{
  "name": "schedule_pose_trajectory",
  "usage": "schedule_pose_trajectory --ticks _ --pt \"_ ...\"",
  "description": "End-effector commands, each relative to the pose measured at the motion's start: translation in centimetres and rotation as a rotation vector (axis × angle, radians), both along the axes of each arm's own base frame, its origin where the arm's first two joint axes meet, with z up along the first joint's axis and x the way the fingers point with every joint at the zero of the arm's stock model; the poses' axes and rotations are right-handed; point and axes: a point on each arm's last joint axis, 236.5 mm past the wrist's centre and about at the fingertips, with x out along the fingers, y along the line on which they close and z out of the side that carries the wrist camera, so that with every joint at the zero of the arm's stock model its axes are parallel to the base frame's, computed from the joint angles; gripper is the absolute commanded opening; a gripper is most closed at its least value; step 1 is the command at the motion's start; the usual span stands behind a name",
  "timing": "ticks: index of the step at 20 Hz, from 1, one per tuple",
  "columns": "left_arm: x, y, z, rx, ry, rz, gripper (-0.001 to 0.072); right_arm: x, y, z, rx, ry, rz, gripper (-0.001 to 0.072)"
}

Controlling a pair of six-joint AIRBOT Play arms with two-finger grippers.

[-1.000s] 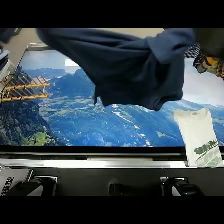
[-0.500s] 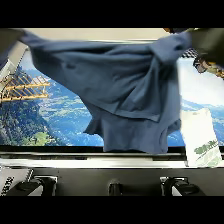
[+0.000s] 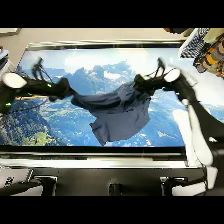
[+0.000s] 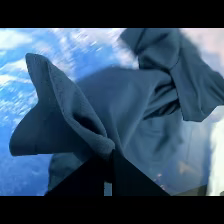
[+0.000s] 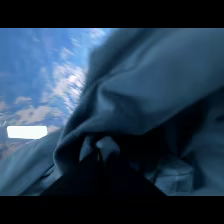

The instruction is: Fold the clothes and pants, and hang the long-sleeved shirts on hangers.

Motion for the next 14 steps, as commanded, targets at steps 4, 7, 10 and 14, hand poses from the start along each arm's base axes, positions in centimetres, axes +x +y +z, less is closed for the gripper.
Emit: schedule_pose_trajectory --ticks 4,7,10,14 --pt "-0.2 -0.1 -8.5 0.012 0.194 -0.004 0.0015 -0.2 -0.1 -4.5 0.084 0.160 -0.057 0.0376" --pt "0.1 0.0 -7.9 0.023 0.156 -0.036 0.0015 -1.9 -5.5 -0.1 0.074 0.145 -0.013 0.0546" --pt "0.4 0.6 -7.5 0.021 0.151 -0.028 0.0015 -7.1 -13.6 3.4 -0.067 0.197 0.019 0.0546" --pt "0.3 1.4 -7.5 0.019 0.166 -0.019 0.0016 -14.7 -15.9 4.4 -0.121 0.271 0.010 0.0546"
